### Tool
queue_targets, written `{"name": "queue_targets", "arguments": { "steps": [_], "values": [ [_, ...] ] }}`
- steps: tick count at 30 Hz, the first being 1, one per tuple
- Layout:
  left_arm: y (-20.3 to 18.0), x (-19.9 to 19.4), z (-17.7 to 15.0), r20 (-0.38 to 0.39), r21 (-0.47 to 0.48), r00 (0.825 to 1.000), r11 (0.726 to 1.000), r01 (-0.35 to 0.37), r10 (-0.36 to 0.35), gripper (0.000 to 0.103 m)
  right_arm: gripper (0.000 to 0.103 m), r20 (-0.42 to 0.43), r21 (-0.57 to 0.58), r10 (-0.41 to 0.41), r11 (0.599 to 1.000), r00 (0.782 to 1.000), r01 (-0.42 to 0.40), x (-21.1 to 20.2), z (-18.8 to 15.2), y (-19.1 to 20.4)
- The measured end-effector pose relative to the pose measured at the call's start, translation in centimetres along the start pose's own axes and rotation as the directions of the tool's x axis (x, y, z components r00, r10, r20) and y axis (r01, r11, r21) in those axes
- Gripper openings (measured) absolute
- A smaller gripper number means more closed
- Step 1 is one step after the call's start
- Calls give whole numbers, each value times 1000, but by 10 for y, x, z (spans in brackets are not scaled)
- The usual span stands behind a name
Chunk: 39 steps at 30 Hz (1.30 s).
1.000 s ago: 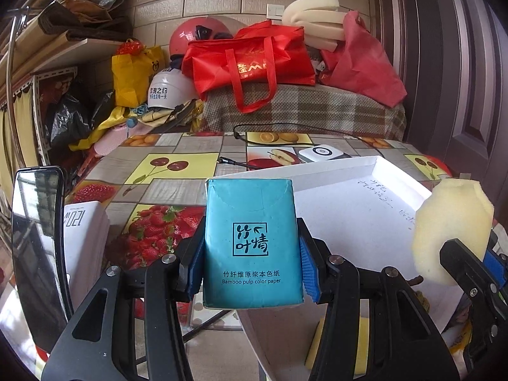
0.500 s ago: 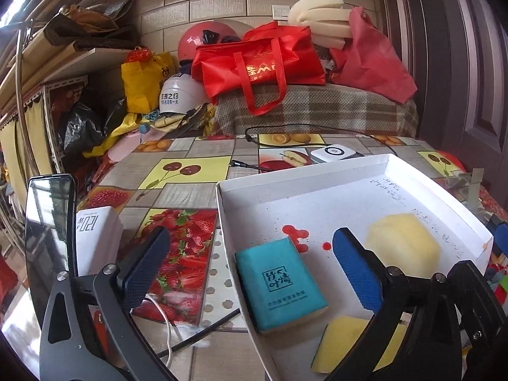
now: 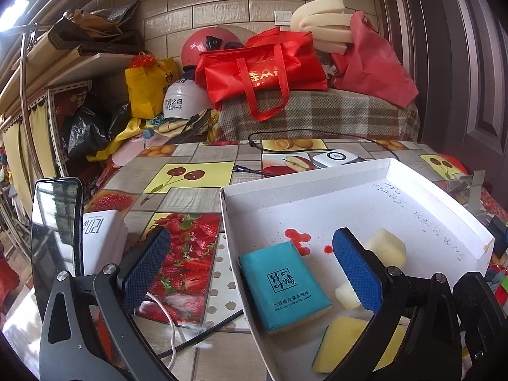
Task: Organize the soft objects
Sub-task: 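Lower the tissue pack into the white box with the left gripper while the right drops the foam block in, then withdraw both open grippers from the box toward the remaining items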
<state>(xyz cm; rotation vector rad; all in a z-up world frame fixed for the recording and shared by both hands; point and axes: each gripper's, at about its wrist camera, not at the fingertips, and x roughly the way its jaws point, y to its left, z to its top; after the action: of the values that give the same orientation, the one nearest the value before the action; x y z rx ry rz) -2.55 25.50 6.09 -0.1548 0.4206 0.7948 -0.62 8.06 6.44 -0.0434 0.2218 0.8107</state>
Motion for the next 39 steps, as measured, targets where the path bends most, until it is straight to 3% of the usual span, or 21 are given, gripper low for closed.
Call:
{"name": "queue_targets", "arguments": {
  "steps": [7,17,22,26,30,34,39],
  "values": [
    [10,-23,-4,104,-40,992,997,72,-67,103,103,12,-4,3,1000,1000,-3,-7,-2,-1],
    [20,-59,-24,84,24,984,988,155,-156,103,103,8,-64,40,997,999,-39,-43,-13,-14],
    [25,-93,-42,85,76,977,979,190,-196,103,103,-17,-28,34,999,999,-34,-62,-20,-46],
    [29,-105,-54,22,89,974,971,221,-224,103,103,-36,15,-33,999,999,34,-77,-26,-86],
    [29,-107,-65,-78,88,959,956,280,-274,103,103,-92,45,-96,994,991,100,-86,-31,-133],
    [19,-106,-77,-191,97,923,929,357,-334,103,103,-200,25,-33,999,979,39,-81,-35,-174],
    [5,-115,-80,-195,159,912,906,393,-361,103,103,-164,75,8,997,986,5,-75,-29,-209]
  ]
}}
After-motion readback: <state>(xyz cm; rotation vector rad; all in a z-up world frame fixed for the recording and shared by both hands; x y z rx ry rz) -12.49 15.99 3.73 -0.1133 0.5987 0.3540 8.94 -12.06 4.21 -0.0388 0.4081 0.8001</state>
